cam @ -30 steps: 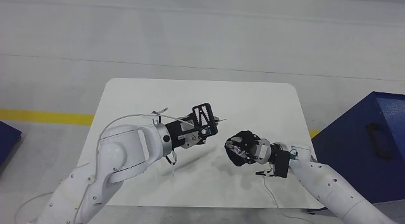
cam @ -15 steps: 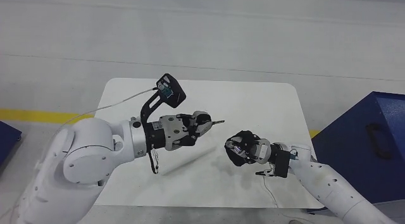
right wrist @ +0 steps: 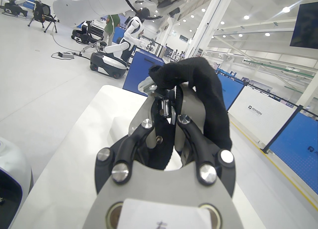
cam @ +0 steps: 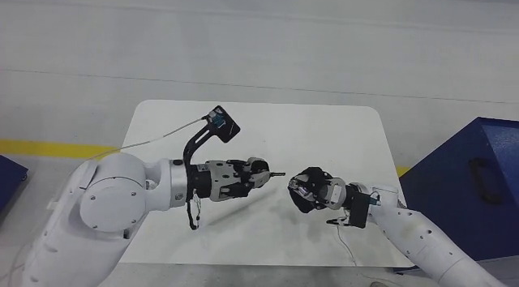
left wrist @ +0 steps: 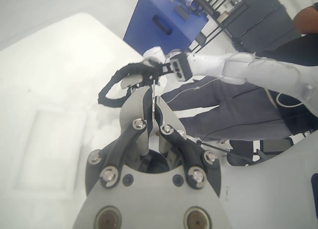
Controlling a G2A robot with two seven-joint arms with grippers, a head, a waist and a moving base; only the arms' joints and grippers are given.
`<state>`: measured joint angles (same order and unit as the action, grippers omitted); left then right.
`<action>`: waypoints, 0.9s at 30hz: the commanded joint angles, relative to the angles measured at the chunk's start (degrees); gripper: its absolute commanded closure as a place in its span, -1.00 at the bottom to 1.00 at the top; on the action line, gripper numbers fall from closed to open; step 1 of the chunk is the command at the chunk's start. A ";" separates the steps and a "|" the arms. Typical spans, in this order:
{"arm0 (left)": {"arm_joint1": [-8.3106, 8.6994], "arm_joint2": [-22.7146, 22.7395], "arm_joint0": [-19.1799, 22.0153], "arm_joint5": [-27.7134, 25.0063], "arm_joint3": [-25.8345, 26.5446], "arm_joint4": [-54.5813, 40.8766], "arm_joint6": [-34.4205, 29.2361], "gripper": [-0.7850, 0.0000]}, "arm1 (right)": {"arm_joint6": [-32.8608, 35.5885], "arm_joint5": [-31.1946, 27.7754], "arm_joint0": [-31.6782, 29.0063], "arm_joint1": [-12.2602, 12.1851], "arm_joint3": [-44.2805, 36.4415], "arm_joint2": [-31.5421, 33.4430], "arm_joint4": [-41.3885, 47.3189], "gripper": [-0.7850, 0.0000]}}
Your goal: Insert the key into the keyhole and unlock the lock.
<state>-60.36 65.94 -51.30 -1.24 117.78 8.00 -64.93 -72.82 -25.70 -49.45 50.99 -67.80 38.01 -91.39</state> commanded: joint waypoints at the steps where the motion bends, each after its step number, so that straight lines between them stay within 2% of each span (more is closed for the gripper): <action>1: 0.05 0.01 0.68 6.60 -0.23 -1.50 -2.59 1.00 | 2.08 2.50 -0.56 -0.01 -0.24 0.90 -0.01 1.00; 5: -0.02 -0.38 2.05 14.80 1.83 -3.42 -3.72 1.00 | 2.74 5.86 -1.74 -0.12 -1.70 1.82 -2.68 1.00; 7: -0.06 -1.26 2.58 16.23 2.64 -2.82 -3.60 1.00 | 0.57 5.09 -2.13 -0.18 -2.24 1.82 -3.99 1.00; 12: -0.20 -3.94 3.68 19.54 0.64 -0.85 -3.50 1.00 | -0.51 5.30 -2.49 -0.01 -1.93 2.56 -4.93 1.00; 16: -0.02 -7.41 6.27 15.83 0.41 6.21 -7.20 1.00 | -1.23 3.76 -2.77 0.25 -1.87 2.53 -5.48 1.00; 22: 0.03 -8.83 7.60 9.96 1.02 8.73 -7.42 1.00 | -2.65 -1.44 -2.31 0.79 -1.37 2.25 -4.85 1.00; 27: 0.15 -9.48 7.30 9.20 1.77 10.35 -7.26 1.00 | -2.45 -3.32 -1.86 1.22 -1.05 2.08 -4.85 1.00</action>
<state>-60.21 56.52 -43.79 7.54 119.60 18.44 -72.47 -75.41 -28.97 -51.39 52.15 -68.86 40.11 -96.24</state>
